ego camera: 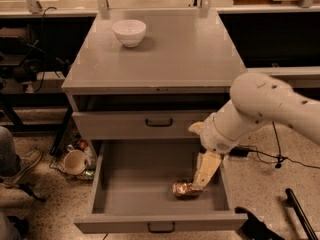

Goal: Pick orange can from middle drawer and place on counter

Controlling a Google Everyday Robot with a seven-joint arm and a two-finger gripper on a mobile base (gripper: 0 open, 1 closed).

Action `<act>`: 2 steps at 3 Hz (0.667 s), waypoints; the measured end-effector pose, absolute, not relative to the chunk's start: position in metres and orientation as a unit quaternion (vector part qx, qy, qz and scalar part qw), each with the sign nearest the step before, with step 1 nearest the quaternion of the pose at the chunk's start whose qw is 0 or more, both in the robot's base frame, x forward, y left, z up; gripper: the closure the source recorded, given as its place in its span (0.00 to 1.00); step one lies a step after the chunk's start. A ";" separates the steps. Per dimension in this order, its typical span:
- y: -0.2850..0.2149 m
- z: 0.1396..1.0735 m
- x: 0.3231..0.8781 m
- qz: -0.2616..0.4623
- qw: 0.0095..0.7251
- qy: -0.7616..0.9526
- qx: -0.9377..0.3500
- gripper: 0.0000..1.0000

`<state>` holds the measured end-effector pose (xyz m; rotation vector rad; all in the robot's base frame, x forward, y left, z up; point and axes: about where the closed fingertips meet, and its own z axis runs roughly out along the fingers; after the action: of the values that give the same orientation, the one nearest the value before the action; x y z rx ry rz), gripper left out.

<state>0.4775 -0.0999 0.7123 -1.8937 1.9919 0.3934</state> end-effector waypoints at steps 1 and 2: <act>-0.090 0.642 0.495 0.156 0.208 0.714 -0.651 0.00; -0.093 0.634 0.499 0.146 0.209 0.714 -0.652 0.00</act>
Offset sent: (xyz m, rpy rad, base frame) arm 0.0118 0.0078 -0.0590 0.0496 -0.0006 -0.0283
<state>0.4991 -0.0932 0.6341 -1.8137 1.9854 0.4062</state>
